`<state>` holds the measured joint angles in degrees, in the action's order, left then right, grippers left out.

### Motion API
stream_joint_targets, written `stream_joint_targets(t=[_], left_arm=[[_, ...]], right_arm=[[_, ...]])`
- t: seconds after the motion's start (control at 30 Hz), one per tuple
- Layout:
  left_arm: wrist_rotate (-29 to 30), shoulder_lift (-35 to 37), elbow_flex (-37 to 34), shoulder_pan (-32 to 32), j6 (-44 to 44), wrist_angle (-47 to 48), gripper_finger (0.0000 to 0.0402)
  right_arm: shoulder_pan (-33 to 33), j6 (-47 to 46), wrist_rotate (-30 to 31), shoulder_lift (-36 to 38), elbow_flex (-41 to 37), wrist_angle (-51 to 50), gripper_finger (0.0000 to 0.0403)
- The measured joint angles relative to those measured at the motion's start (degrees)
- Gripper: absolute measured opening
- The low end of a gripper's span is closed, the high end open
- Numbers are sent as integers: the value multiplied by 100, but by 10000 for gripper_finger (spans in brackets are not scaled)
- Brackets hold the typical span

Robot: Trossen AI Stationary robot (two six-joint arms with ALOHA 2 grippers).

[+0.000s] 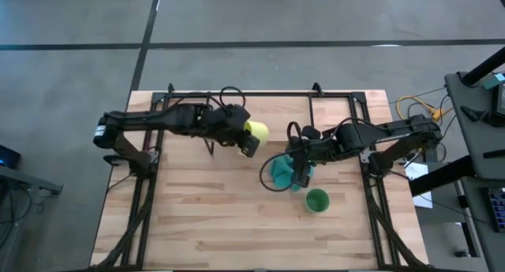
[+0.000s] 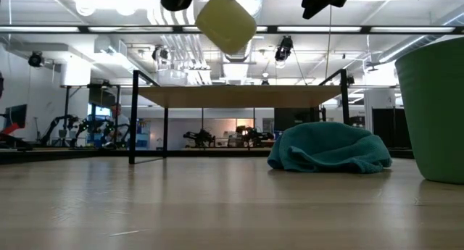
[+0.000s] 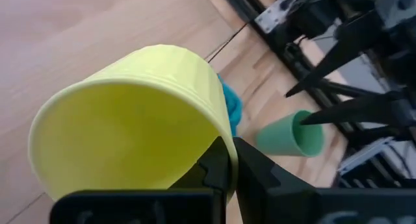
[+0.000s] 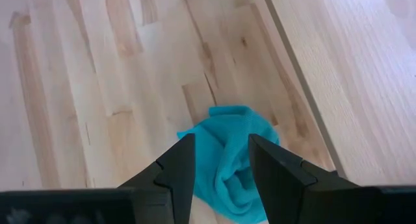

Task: Stack small to large cups/mugs on shelf
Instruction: Put the yellow mug on the shelf

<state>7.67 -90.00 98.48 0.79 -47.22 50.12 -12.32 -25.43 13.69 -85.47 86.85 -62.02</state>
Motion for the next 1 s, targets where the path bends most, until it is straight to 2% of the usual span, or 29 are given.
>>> stream_joint_targets(t=[0.27, 0.47, 0.7, 0.87, 1.0], left_arm=[[-980, 0, 506, 422, 149, 742, 0], [-1040, 7, 944, 683, 494, 1194, 0], [-1411, -98, 1010, 929, 714, 1289, 0], [-1561, -457, 1046, 1043, 866, 1361, 0], [-1670, -818, 1378, 1161, 1037, 1342, 0]], right_arm=[[0, 357, -2, 0, 0, -26, 137], [0, 759, -1, 0, 0, -26, 137], [111, 857, 332, 139, 13, -80, 137], [189, 816, 578, 488, 99, -62, 137], [187, 554, 884, 814, 103, -48, 137]])
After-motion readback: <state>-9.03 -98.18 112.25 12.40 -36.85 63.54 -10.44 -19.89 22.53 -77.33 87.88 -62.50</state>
